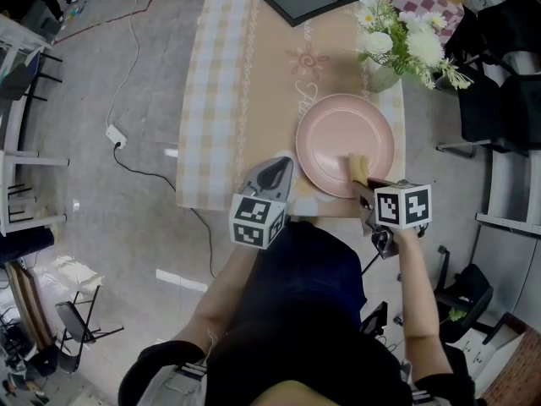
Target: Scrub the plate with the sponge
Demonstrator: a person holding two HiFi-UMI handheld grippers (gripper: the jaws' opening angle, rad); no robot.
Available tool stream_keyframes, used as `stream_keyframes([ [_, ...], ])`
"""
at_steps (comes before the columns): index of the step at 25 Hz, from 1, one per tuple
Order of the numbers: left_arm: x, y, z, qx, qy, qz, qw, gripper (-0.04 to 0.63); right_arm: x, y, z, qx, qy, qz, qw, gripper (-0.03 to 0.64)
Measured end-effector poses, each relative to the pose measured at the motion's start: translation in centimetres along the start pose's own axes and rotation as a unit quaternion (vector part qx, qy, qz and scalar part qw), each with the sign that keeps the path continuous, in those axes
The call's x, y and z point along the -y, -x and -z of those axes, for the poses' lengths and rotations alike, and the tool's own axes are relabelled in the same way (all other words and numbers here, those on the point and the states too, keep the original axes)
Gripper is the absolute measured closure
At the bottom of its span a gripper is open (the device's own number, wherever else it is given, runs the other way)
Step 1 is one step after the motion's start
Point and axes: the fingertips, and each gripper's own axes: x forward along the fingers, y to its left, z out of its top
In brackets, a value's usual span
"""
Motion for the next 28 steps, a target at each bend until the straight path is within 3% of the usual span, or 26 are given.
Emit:
stream_keyframes([
  [28,-0.4,0.5,0.0,0.002,0.001,-0.005,1.0000,0.578,-3.7,-2.1,-0.2,0.024,-0.046,-0.032,0.998,0.526],
])
